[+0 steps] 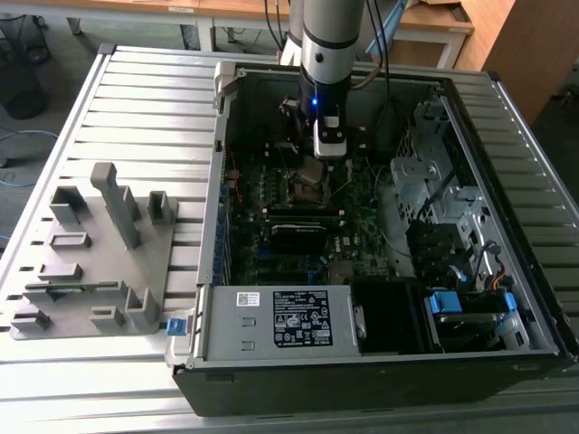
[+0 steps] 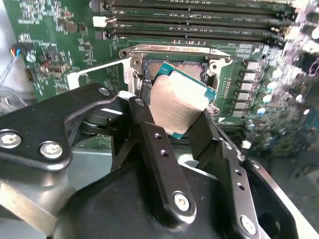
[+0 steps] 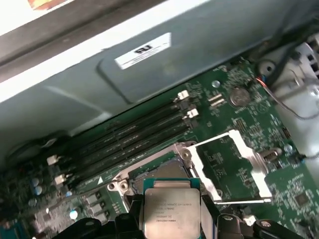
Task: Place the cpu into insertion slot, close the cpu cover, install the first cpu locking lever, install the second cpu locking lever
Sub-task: 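Place the cpu into insertion slot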
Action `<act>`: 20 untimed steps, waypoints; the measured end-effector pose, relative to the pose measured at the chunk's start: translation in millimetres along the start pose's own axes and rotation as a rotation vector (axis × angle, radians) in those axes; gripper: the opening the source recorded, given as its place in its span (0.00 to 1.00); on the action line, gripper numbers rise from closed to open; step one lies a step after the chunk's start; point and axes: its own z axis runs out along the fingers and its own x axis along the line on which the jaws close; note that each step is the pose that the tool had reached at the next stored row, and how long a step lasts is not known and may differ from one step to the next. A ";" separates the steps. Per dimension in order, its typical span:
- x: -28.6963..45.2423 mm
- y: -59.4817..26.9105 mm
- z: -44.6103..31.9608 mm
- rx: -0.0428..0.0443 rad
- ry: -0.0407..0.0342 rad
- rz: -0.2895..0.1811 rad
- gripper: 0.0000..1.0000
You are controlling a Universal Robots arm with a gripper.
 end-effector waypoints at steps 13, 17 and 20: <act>0.0 0.0 0.4 0.0003 -0.0215 0.240 0.54; 0.0 0.0 0.5 0.0004 -0.0274 0.305 0.54; 0.0 -0.1 0.5 0.0004 -0.0284 0.317 0.54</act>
